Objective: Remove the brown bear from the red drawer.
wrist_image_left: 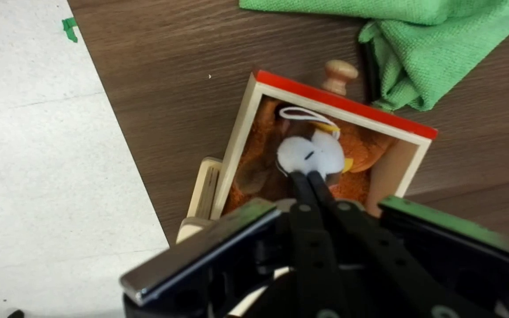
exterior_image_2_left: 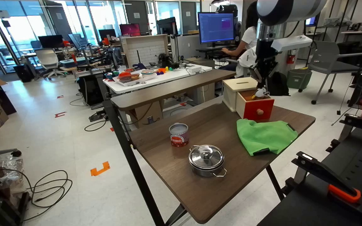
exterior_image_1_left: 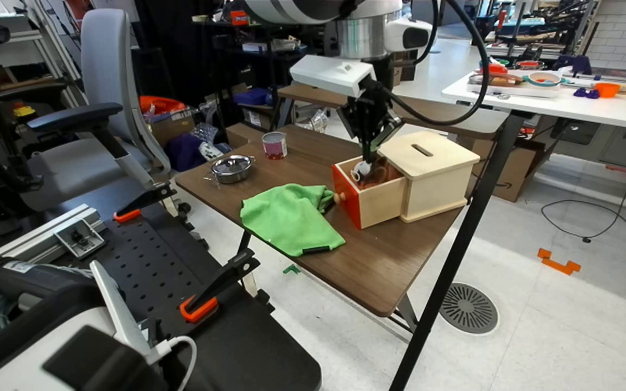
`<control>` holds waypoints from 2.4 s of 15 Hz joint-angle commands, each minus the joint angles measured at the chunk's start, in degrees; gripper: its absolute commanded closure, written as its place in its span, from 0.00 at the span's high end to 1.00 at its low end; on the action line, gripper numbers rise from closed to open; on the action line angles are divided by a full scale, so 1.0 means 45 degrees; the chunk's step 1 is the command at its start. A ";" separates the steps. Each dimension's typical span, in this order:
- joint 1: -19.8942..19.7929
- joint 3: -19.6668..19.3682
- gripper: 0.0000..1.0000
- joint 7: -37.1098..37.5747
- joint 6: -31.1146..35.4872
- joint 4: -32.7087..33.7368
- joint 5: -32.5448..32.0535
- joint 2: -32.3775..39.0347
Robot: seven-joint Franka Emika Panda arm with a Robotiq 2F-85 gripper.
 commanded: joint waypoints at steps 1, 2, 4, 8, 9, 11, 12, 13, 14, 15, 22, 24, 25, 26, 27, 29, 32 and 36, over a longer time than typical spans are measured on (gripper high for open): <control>-0.0423 0.0116 0.01 -0.0451 -0.0799 -0.1096 -0.0294 -0.1588; -0.0496 0.0055 0.01 -0.0576 -0.0916 -0.1284 -0.0349 -0.1863; -0.0646 -0.0061 0.01 -0.0817 -0.1111 -0.1631 -0.0449 -0.2371; -0.1061 -0.0430 0.01 -0.1295 -0.1160 -0.2090 -0.0888 -0.2930; -0.1207 -0.0502 0.01 -0.1425 -0.1106 -0.2063 -0.0990 -0.2875; -0.1434 -0.0625 0.01 -0.1610 -0.1112 -0.1991 -0.1083 -0.2751; -0.1524 -0.0688 0.01 -0.1650 -0.1028 -0.1945 -0.1159 -0.2621; -0.1618 -0.0713 0.01 -0.1715 -0.1026 -0.1843 -0.1167 -0.2468; -0.1719 -0.0701 0.01 -0.1802 -0.0948 -0.1746 -0.1142 -0.2270; -0.1801 -0.0671 0.01 -0.1867 -0.0942 -0.1676 -0.1119 -0.2125; -0.1821 -0.0808 0.01 -0.1639 -0.0674 -0.1108 -0.1481 -0.0474; -0.1947 -0.0680 0.01 -0.1772 -0.0651 -0.0823 -0.1349 0.0006; -0.1978 -0.0652 0.01 -0.1791 -0.0697 -0.0681 -0.1317 0.0215; -0.1965 -0.0666 0.01 -0.1777 -0.0723 -0.0537 -0.1349 0.0416; -0.1955 -0.0670 0.01 -0.1759 -0.0682 -0.0421 -0.1363 0.0617; -0.1902 -0.0724 0.01 -0.1737 -0.0620 -0.0263 -0.1463 0.0940; -0.1830 -0.0810 0.01 -0.1744 -0.0574 -0.0193 -0.1694 0.1284; -0.1790 -0.0881 0.01 -0.1684 -0.0546 -0.0070 -0.1991 0.1608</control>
